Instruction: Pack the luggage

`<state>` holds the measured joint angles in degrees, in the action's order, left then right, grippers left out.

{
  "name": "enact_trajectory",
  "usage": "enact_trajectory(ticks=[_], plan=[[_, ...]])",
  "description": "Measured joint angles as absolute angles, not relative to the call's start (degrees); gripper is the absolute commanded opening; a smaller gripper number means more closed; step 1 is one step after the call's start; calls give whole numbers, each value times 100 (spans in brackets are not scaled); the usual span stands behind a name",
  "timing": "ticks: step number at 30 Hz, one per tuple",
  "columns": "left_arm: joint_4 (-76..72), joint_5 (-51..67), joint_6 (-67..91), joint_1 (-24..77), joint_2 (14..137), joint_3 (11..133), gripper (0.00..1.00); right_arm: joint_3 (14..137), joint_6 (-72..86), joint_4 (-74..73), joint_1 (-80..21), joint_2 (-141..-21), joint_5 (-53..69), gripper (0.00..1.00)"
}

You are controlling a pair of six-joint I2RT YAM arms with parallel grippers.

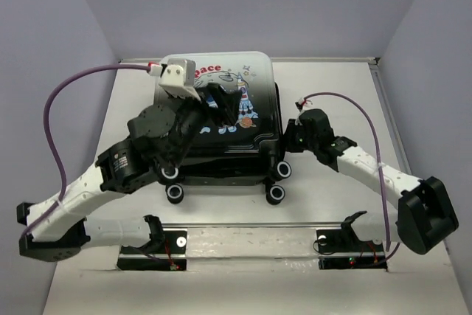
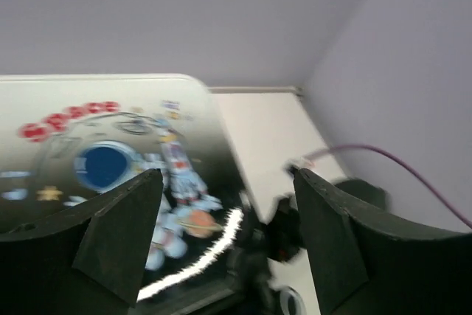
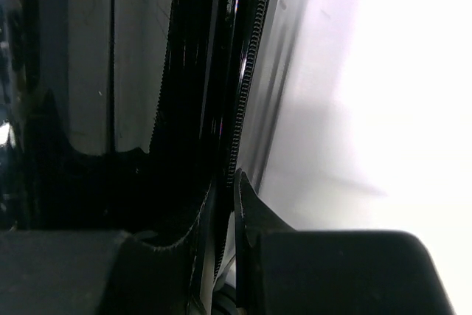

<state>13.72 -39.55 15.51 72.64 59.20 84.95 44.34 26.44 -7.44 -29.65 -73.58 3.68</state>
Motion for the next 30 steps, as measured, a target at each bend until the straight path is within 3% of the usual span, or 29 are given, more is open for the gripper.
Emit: enact_trajectory(ticks=[1,4,5,7,9,13,14,15,17,18,24,30], plan=[[1461,-3760,1632,6674,5953,8493,83,4427,2578,-923,-2943,-7255,327,7],[1745,-3013,1846,4982,6106,8475,82,4418,2390,-1579,-2847,-6860,202,39],[1802,-2696,1909,4169,6193,8475,82,4421,2305,-1802,-2812,-6748,156,59],[1824,-1946,2043,3089,6375,8477,82,4536,2067,-2241,-2709,-6584,-36,76],[1824,-1492,2167,2143,6608,8479,82,4705,1999,-2401,-2576,-6449,-130,87],[1831,-392,2370,794,7470,8698,86,5282,1852,-2744,-2491,-6027,-412,88],[1820,-246,2399,666,7662,8772,86,5384,1835,-2794,-2495,-5918,-445,84],[1890,5,2456,475,7961,8993,87,5527,1813,-2877,-2497,-5782,-491,48],[1879,305,2488,303,8523,9467,88,5736,1732,-3006,-2512,-5546,-534,14],[1848,467,2497,202,8897,9817,88,5811,1758,-3044,-2517,-5411,-506,7],[1811,1090,2488,43,10665,11507,88,5784,1870,-3100,-2554,-4794,829,7],[1588,1933,2300,51,12685,13594,90,5524,1999,-3310,-3603,-4497,1964,7]])
